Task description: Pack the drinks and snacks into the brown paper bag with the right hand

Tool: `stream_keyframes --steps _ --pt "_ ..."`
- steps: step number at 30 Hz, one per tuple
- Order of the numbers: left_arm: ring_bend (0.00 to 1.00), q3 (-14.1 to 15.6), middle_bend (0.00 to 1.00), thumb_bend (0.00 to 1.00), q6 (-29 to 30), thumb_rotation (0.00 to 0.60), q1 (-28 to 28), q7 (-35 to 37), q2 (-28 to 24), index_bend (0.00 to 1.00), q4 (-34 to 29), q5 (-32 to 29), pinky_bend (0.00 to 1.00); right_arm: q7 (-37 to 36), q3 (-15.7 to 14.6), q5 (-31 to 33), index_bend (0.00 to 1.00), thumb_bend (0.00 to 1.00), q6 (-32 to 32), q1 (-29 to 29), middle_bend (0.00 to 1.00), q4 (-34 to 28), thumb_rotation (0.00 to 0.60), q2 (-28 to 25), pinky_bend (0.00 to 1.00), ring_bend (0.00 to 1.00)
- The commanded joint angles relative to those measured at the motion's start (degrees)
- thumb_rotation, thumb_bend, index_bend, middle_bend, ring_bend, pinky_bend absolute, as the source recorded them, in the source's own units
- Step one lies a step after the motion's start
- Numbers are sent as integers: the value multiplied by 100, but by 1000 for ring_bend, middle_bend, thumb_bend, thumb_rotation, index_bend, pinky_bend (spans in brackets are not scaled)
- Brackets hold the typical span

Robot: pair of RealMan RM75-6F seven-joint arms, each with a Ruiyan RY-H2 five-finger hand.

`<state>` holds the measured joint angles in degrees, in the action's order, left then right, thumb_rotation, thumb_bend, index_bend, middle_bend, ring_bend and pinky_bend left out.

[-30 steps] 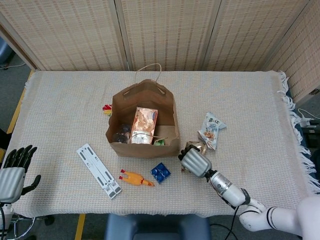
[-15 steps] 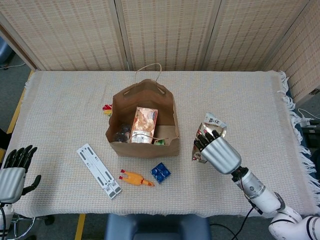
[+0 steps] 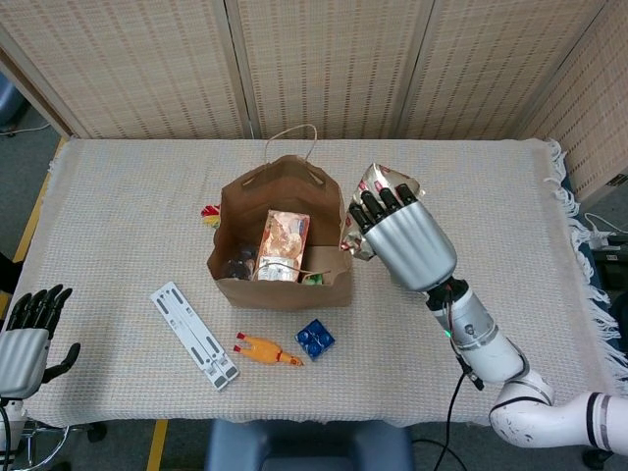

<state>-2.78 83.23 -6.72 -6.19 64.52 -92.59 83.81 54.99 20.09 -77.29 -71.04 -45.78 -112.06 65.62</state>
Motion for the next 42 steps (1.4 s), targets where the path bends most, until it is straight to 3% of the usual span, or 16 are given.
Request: stream_keyframes --steps 1,6,8,12,14,16,21,26,28,34,39,42 --pt "0 0 0 357 -4 600 -2 13 -2 21 6 0 0 743 332 829 625 366 391 -666 527 78 600 620 580 525" --pt "0 4 0 357 -10 600 -5 62 -9 21 26 13 0 1322 406 1660 608 366 358 -1361 527 780 600 1710 580 520" --pt "0 4 0 357 -16 600 -8 81 -13 22 29 15 0 1472 367 1899 550 342 333 -1494 524 946 600 1939 573 481" --pt "0 5 0 357 -29 600 -12 101 -21 22 33 14 0 1768 315 2259 285 195 226 -1626 407 1051 600 2161 459 327" --pt "0 5 0 357 -35 600 -15 112 -25 22 35 15 0 1931 283 2442 113 119 168 -1676 306 1052 600 2222 385 237" --pt "0 9 0 357 -40 600 -18 125 -32 22 35 23 0 2236 246 2604 6 71 -101 -1711 228 1037 600 2250 332 170" --pt "0 11 0 357 -25 600 -13 90 -25 22 29 26 0 2300 243 2756 0 46 -434 -1658 182 677 600 2061 286 126" --pt "0 6 0 357 -12 600 -6 57 -15 22 18 12 0 2028 83 2478 0 46 -574 -1455 182 287 600 1644 277 126" --pt "0 4 0 357 -9 600 -5 48 -11 22 19 7 0 1790 -95 2260 0 46 -659 -1231 182 40 600 1383 274 126" --pt "0 5 0 357 0 600 -4 27 -4 22 21 15 0 924 -1032 1417 0 46 -820 -287 181 -329 600 411 240 123" --pt "0 2 0 357 19 600 2 -25 9 22 6 11 0 -8 -1793 1005 0 46 -750 449 161 65 600 -22 208 97" --pt "0 -4 0 358 36 600 8 -75 24 22 -1 1 0 -348 -2089 1196 0 46 -394 678 100 460 600 -72 149 36"
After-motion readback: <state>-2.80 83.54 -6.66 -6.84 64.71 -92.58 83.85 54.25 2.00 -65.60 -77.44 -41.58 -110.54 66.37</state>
